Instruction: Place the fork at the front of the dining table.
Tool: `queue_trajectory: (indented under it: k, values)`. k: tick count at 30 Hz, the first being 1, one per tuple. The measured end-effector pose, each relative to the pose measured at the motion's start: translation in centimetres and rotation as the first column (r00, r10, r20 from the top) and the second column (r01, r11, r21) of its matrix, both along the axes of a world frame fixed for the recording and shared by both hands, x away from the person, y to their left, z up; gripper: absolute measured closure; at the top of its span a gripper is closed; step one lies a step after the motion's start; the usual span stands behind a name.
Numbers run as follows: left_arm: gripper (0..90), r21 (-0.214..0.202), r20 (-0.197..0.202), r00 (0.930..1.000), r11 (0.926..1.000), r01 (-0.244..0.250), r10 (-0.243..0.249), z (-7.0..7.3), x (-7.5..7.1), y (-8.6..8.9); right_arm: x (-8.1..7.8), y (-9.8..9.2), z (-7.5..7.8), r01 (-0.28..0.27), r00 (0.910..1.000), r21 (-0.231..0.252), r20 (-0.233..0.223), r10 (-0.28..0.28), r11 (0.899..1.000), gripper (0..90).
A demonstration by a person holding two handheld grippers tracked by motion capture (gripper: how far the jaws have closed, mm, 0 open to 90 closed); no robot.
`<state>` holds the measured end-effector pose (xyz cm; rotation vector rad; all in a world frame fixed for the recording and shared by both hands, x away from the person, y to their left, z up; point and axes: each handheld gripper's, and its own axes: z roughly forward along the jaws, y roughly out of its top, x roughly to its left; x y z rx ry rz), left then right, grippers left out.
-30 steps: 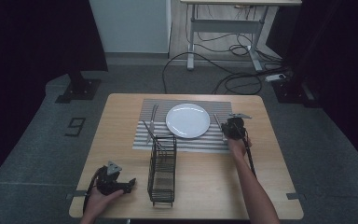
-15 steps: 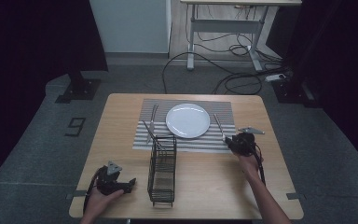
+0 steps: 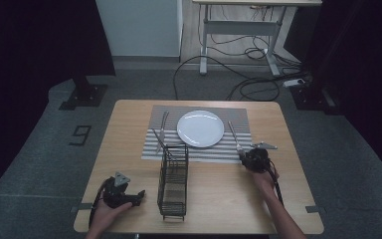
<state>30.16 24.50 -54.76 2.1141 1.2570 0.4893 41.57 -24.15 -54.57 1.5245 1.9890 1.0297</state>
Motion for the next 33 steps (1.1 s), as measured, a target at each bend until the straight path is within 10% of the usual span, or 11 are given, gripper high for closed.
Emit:
queue_trajectory:
  k: [21, 33]
  values:
    - [6.2, 0.000, 0.000, 1.0000, 1.0000, 0.000, 0.000, 0.0, 0.0, 0.0, 3.1, 3.3, -0.4, 0.044, 0.9985, 0.037, 0.032, -0.045, 0.998, 68.4]
    - [6.2, 0.000, 0.000, 1.0000, 1.0000, 0.000, 0.000, 0.0, 0.0, 0.0, 2.3, 2.7, 0.3, -0.002, 0.9988, 0.071, 0.050, -0.001, 0.997, 56.5]
